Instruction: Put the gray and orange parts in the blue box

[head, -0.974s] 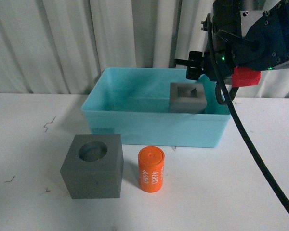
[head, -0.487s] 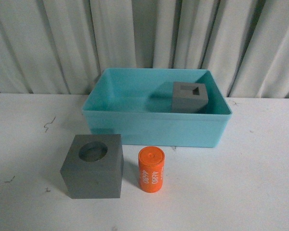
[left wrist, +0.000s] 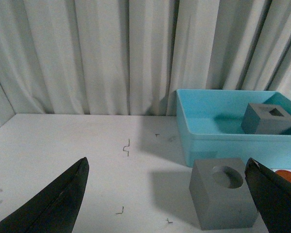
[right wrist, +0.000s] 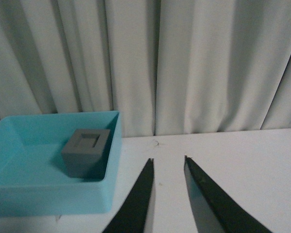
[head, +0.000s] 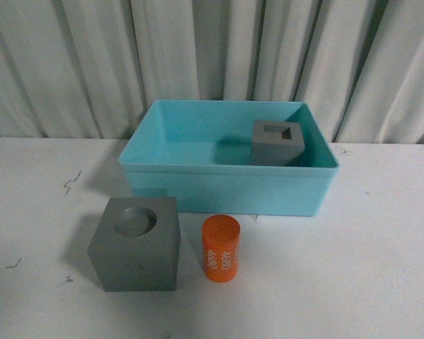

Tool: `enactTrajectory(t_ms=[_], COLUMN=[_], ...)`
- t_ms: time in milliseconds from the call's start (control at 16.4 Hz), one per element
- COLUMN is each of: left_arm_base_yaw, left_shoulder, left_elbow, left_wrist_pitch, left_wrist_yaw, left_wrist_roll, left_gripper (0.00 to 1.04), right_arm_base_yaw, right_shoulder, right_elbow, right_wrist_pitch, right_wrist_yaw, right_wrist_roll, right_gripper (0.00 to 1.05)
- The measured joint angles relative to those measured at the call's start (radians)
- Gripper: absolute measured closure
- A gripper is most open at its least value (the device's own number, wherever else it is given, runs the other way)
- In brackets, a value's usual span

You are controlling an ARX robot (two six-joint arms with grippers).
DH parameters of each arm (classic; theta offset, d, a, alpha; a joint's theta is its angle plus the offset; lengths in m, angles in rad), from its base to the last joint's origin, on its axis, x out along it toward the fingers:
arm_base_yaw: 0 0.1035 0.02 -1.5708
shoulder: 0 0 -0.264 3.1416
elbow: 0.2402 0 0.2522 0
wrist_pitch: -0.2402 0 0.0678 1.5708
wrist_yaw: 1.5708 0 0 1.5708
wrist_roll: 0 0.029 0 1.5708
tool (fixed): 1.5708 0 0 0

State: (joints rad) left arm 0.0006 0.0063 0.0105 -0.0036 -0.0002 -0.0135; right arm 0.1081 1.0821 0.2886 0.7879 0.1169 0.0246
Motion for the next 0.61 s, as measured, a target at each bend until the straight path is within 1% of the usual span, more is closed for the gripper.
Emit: enactTrajectory(t_ms=[122,244,304,609], left_arm_base_yaw=[0.0,0.0,0.0,0.0], left_shoulder=[0.0,0.0,0.0,0.0], left_elbow=[0.0,0.0,0.0,0.0], left_wrist_pitch=[0.0,0.0,0.0,0.0], left_wrist_yaw=[-0.001,0.0,0.0,0.0], left_wrist_roll=[0.0,0.0,0.0,0.0], left_gripper=[0.07,0.07,0.07,0.07], right_arm_base_yaw=[-0.018,-0.051,-0.101,-0.114], right_shoulder=[-0.081,-0.161,-0.203,-0.249], right_elbow=[-0.074,-0.123,-0.151,-0.175], right_wrist_pitch=[-0.01,-0.035,-0.056,-0.08], right_wrist_yaw=[-0.03,-0.056,-0.106,-0.108], right_wrist_roll=[-0.012,-0.018,-0.018,-0.018], right_gripper=[1.03,1.03,1.03,1.03])
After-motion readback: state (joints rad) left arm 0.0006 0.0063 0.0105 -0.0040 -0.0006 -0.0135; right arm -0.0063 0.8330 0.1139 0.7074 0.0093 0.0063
